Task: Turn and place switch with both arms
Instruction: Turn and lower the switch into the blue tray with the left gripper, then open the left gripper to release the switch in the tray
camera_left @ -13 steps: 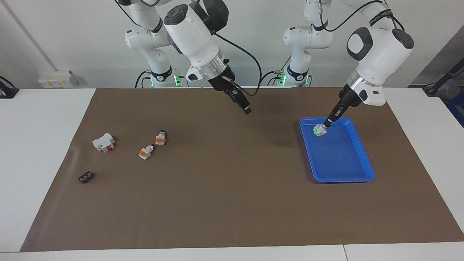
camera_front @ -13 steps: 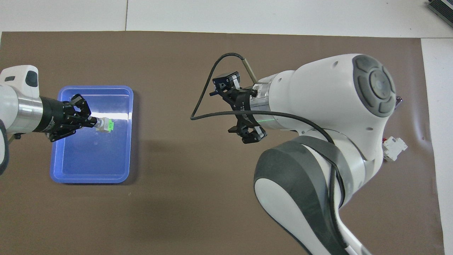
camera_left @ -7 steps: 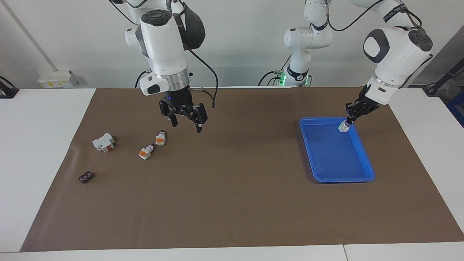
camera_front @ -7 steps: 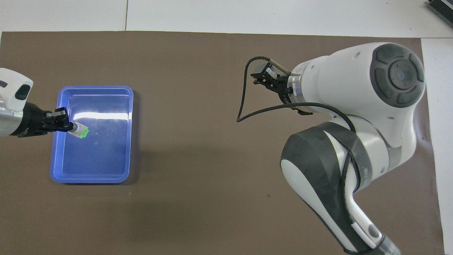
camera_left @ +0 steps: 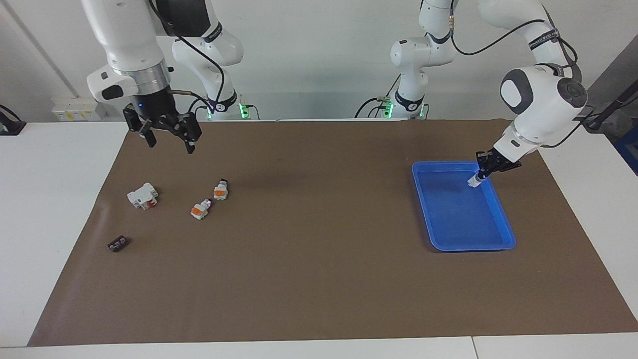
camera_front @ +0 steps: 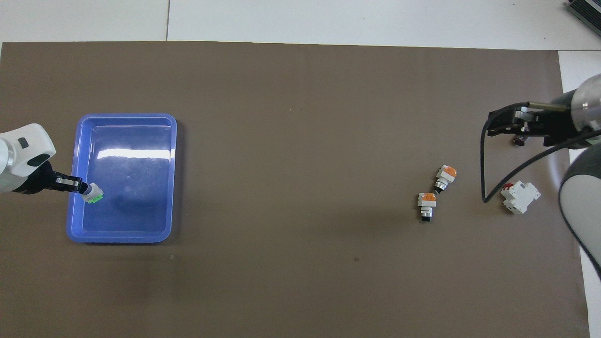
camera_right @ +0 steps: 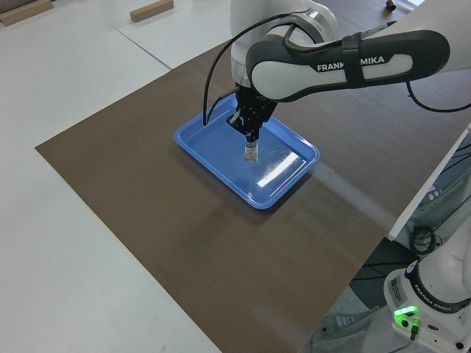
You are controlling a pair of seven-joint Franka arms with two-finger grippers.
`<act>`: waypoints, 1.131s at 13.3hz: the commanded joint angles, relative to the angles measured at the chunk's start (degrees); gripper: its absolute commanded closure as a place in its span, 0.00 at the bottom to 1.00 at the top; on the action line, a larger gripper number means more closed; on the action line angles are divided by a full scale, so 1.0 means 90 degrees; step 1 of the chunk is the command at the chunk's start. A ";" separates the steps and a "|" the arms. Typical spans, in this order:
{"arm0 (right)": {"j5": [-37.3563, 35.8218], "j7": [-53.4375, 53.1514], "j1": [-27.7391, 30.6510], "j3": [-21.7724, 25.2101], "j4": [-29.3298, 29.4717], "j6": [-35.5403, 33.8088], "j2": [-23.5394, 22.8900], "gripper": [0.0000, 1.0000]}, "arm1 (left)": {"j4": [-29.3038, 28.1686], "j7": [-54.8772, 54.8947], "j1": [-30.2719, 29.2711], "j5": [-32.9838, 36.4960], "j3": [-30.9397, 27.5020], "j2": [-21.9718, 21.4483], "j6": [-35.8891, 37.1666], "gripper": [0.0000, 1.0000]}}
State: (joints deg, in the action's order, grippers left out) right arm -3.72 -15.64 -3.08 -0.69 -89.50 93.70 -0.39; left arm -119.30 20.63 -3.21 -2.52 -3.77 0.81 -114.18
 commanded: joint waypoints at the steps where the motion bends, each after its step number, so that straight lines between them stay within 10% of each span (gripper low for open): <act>1: 0.0284 0.0390 0.0009 0.0407 -0.0025 -0.0565 0.0198 0.00 | -0.0144 0.0100 0.0015 0.0133 0.0067 -0.0110 -0.0223 0.83; 3: 0.0384 0.0361 0.0010 0.0506 -0.0357 -0.0422 0.0356 0.00 | 0.0284 0.0091 0.0093 0.0143 0.0077 0.0074 -0.0117 0.66; 8: 0.0277 0.0449 -0.0029 0.0477 -0.0261 -0.0595 0.0327 0.00 | 0.2831 -0.0249 0.0747 0.0172 0.0048 0.0992 0.1931 0.63; 15: 0.0179 0.0634 -0.0058 0.0448 -0.0114 -0.0704 0.0278 0.00 | 0.3860 -0.0661 0.1158 0.0047 0.0048 0.0917 0.3399 0.62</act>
State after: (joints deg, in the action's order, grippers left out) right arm -1.65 -11.34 -3.57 3.37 -90.29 87.80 1.45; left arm -87.83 15.33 7.04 -0.84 -2.76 9.72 -87.35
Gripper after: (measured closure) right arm 0.000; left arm 0.621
